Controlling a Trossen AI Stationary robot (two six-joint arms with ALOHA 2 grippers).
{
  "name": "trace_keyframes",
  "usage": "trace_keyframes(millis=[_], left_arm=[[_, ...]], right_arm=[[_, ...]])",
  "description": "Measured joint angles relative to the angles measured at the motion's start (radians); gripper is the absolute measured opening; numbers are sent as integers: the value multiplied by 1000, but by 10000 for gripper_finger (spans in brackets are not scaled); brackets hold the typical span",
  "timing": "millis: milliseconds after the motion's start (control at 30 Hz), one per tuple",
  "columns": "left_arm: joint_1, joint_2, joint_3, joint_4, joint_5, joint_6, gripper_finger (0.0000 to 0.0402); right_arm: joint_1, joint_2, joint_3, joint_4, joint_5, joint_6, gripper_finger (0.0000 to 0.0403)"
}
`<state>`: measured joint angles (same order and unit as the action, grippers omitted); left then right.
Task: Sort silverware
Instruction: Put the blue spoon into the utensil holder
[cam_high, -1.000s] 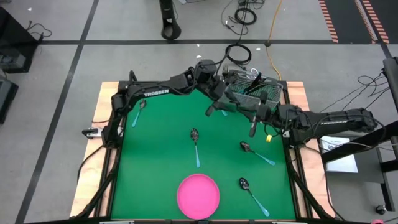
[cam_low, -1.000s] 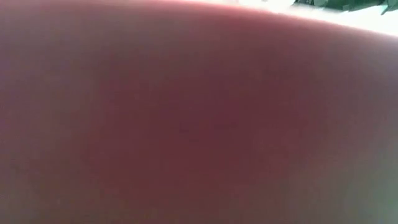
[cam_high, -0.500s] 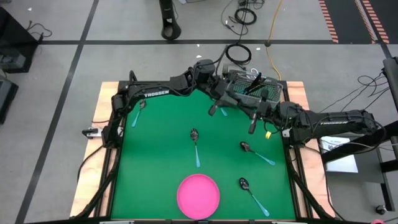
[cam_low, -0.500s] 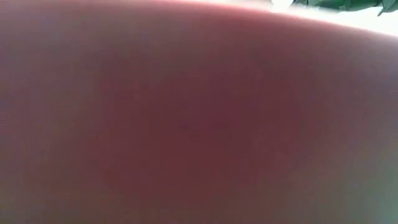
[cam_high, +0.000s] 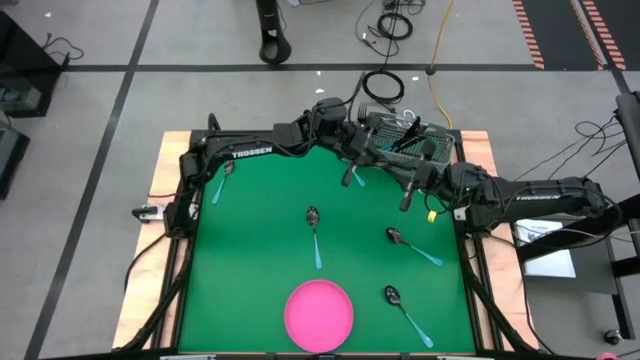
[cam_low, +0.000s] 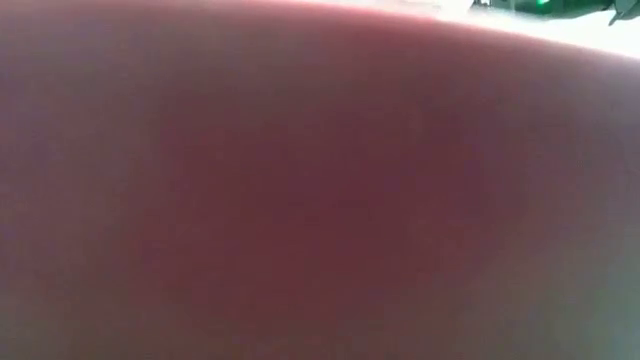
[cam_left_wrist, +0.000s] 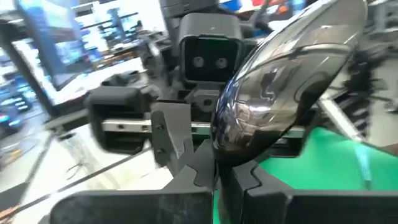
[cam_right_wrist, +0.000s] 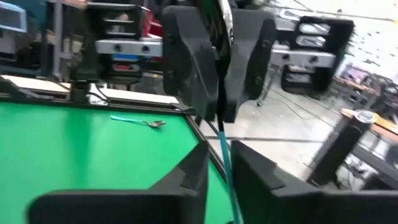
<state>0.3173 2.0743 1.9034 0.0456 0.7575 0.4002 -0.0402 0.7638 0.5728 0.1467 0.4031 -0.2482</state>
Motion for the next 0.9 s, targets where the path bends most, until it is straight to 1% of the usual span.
trace_keyframes(millis=[100, 200, 267, 333, 467, 533, 633, 767, 900], left_arm=[[-4, 0, 0, 0, -75, 1, 3], [-4, 0, 0, -1, -144, 0, 3], [-1, 0, 0, 0, -190, 1, 2], [3, 1, 0, 0, -221, 1, 2], [11, 56, 0, 75, -241, -39, 1], [11, 101, 0, 150, -260, -55, 1], [9, 165, 30, 214, -315, -55, 1], [11, 243, 116, 244, -330, -76, 1], [11, 321, 215, 225, -331, -83, 1]], right_arm=[[0, -17, 0, -69, 67, 10, 103], [0, -56, 0, -177, 187, 27, 144], [0, -100, 0, -263, 269, 58, 164], [0, -149, 0, -351, 315, 116, 176], [0, -260, 0, -548, 330, 297, 184], [0, -311, 0, -630, 331, 392, 182], [1, -369, 0, -723, 329, 497, 176], [2, -415, 0, -803, 324, 572, 172], [2, -424, 0, -822, 324, 585, 172]])
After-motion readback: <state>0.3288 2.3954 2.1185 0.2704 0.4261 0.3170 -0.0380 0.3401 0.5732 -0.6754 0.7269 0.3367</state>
